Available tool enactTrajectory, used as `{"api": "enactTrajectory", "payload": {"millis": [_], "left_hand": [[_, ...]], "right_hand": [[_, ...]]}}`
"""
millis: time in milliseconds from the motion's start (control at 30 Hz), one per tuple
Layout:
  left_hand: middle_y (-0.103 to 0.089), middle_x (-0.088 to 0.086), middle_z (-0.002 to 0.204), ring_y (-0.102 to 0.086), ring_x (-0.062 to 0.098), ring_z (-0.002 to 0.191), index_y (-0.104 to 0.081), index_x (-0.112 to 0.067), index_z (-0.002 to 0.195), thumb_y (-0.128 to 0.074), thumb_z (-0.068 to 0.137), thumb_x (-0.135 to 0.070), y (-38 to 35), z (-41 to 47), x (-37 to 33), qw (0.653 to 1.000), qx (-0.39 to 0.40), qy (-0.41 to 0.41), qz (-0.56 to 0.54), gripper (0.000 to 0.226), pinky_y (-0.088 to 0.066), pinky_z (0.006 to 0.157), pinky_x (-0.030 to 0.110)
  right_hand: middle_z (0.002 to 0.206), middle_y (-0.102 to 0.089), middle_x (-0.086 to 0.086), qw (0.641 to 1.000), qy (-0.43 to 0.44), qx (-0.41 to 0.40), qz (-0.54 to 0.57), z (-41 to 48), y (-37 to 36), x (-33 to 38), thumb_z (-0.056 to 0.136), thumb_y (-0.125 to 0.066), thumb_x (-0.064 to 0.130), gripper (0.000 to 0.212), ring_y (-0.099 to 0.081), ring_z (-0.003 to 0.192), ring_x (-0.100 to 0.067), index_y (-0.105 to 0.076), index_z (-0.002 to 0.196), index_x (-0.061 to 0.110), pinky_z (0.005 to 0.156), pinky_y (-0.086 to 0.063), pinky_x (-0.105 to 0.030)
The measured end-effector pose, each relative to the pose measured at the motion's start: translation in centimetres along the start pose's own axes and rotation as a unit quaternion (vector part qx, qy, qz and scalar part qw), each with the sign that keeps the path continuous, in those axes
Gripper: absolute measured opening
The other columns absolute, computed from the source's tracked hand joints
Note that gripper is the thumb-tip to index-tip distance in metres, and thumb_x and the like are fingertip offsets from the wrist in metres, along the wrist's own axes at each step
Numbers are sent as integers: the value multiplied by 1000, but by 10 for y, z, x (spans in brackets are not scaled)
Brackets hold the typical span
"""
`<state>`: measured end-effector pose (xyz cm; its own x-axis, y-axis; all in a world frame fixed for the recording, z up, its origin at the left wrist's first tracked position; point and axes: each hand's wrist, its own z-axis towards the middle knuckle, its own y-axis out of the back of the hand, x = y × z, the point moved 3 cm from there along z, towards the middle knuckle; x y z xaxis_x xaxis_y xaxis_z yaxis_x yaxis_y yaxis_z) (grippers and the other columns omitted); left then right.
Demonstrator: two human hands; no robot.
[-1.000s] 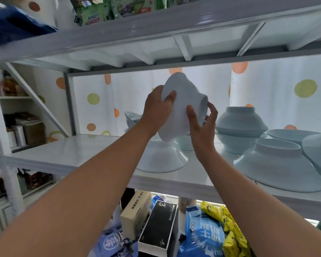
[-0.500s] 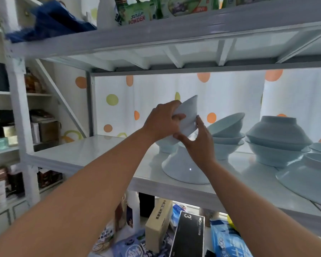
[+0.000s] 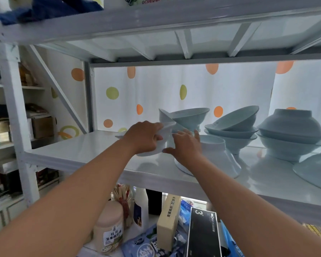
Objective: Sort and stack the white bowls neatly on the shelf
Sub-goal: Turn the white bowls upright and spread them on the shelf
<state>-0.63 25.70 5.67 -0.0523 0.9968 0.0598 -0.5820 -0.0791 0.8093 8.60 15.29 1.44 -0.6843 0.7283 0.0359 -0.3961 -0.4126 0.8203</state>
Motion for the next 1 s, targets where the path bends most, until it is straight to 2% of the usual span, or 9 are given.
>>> {"api": "enactTrajectory", "payload": {"millis": [67, 133, 267, 367, 500, 600, 700, 867, 1000], "left_hand": [[-65, 14, 95, -48, 23, 70, -53, -15, 106, -50, 90, -21, -13, -3, 7, 999, 29, 4, 13, 17, -31, 58, 28], [-65, 12, 98, -55, 27, 79, -53, -16, 103, -50, 91, -21, -24, -5, 10, 999, 51, -1, 18, 13, -33, 61, 28], [-66, 8, 101, -59, 28, 91, -53, -20, 102, -48, 92, -20, -35, -5, 7, 996, 65, -29, 48, 12, -32, 64, 27], [-66, 5, 98, -60, 26, 88, -52, -21, 104, -49, 91, -21, -39, -5, 3, 993, 75, -52, 69, 14, -34, 64, 27], [-66, 11, 96, -60, 29, 86, -53, -20, 106, -48, 92, -22, -42, -6, -1, 992, 71, -68, 79, 16, -33, 63, 28], [-66, 12, 95, -58, 26, 79, -51, -17, 105, -44, 94, -25, -45, -7, -2, 992, 66, -70, 76, 15, -32, 63, 27], [-66, 13, 93, -60, 28, 80, -53, -15, 102, -43, 95, -28, -45, -7, 0, 993, 48, -73, 75, 17, -32, 62, 27], [-65, 11, 88, -58, 28, 76, -54, -17, 95, -46, 92, -31, -46, -6, 2, 995, 36, -65, 65, 17, -32, 61, 28], [-62, 3, 81, -52, 21, 72, -57, -22, 92, -46, 90, -45, -45, -1, 2, 997, 38, -33, 50, 25, -34, 62, 27]], "right_hand": [[131, -55, -4, 999, 1, -1, -37, 0, 1, -8, 87, -56, 48, 49, -33, 135, -26, -56, 125, 17, 117, -7, -48], [127, -56, -6, 998, -15, -13, -60, -1, 4, -21, 88, -54, 47, 46, -37, 131, -27, -59, 121, 15, 117, -12, -47], [125, -57, -10, 995, -79, -46, -37, -5, 10, -51, 83, -52, 61, 61, -43, 125, -30, -57, 122, 15, 108, -30, -44], [129, -54, -13, 991, -117, -51, -24, -8, 13, -67, 78, -54, 65, 69, -44, 122, -34, -53, 126, 16, 103, -34, -43], [135, -48, -14, 986, -164, -23, 12, -11, 11, -79, 76, -56, 63, 71, -42, 123, -36, -49, 129, 17, 102, -36, -42], [130, -50, -16, 982, -187, -3, 24, -14, 7, -81, 76, -54, 66, 73, -45, 118, -37, -46, 131, 18, 98, -37, -42], [129, -46, -17, 976, -212, -7, 56, -16, 7, -83, 75, -55, 67, 78, -45, 118, -40, -40, 136, 21, 98, -37, -42], [131, -43, -17, 972, -217, 2, 85, -16, 5, -88, 72, -56, 69, 84, -44, 121, -39, -36, 139, 23, 98, -39, -43], [133, -41, -15, 966, -226, 1, 125, -16, 5, -91, 69, -59, 70, 86, -44, 122, -38, -36, 138, 26, 99, -40, -43]]}}
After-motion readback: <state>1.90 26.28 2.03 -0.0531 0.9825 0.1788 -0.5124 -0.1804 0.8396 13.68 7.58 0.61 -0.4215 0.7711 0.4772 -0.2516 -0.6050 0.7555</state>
